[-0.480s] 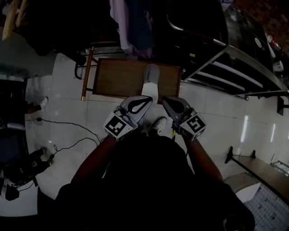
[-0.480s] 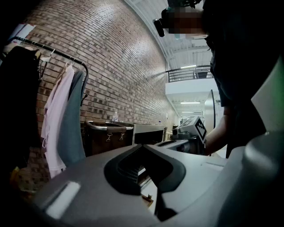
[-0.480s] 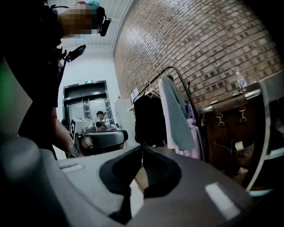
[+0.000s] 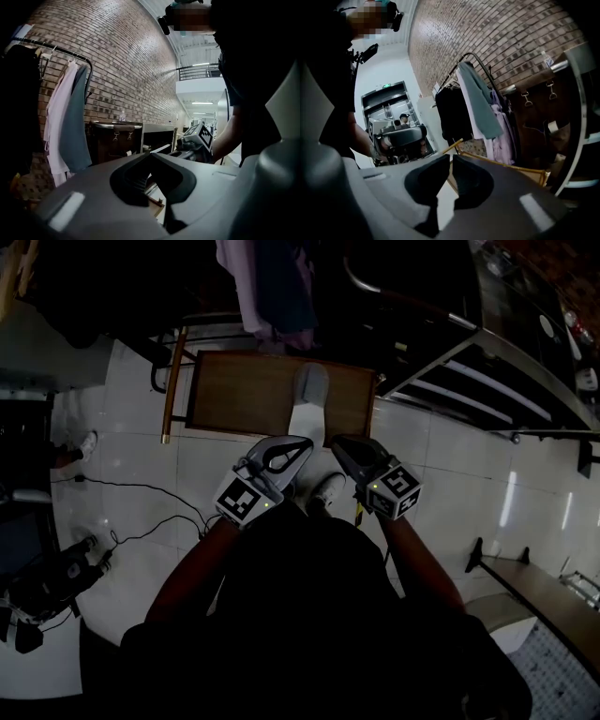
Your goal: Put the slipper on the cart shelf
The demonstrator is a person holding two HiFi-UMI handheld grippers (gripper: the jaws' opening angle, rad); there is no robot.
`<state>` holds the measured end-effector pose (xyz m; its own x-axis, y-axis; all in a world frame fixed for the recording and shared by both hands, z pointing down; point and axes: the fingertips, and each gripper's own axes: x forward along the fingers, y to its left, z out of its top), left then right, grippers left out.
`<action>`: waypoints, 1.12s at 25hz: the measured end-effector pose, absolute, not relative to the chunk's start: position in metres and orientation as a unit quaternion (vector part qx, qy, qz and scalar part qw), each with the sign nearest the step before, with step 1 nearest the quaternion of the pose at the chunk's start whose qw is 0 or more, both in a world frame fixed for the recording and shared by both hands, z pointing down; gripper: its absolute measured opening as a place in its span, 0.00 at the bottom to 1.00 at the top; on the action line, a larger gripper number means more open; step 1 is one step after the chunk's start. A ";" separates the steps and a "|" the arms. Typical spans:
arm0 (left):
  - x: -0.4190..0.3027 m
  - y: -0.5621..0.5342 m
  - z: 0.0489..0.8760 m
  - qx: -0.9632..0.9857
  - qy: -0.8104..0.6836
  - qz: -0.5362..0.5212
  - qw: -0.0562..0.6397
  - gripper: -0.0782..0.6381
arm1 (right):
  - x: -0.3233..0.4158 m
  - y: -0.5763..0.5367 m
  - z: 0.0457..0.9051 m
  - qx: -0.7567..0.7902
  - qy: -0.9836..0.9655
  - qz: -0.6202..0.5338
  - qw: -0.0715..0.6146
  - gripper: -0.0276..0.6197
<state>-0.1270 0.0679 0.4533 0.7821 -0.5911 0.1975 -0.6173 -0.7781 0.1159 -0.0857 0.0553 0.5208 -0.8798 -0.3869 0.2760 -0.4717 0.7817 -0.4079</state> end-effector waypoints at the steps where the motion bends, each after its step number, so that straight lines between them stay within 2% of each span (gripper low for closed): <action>1: -0.128 0.064 0.457 0.940 -0.320 0.078 0.088 0.11 | -0.087 0.053 0.531 0.231 -0.936 0.248 0.096 0.06; 8: -0.136 0.041 0.487 0.948 -0.292 0.086 0.089 0.11 | -0.099 0.032 0.603 0.246 -0.899 0.342 0.118 0.10; 13: -0.146 0.026 0.499 0.947 -0.289 0.085 0.113 0.11 | -0.109 0.022 0.669 0.250 -0.857 0.423 0.157 0.23; 16: -0.152 0.018 0.506 0.946 -0.287 0.088 0.118 0.11 | -0.114 0.019 0.709 0.245 -0.826 0.475 0.181 0.35; 19: -0.157 0.012 0.510 0.946 -0.287 0.087 0.124 0.11 | -0.114 0.016 0.744 0.248 -0.798 0.512 0.201 0.41; 28: -0.169 0.005 0.524 0.943 -0.289 0.080 0.147 0.11 | -0.109 0.019 0.804 0.242 -0.734 0.581 0.255 0.44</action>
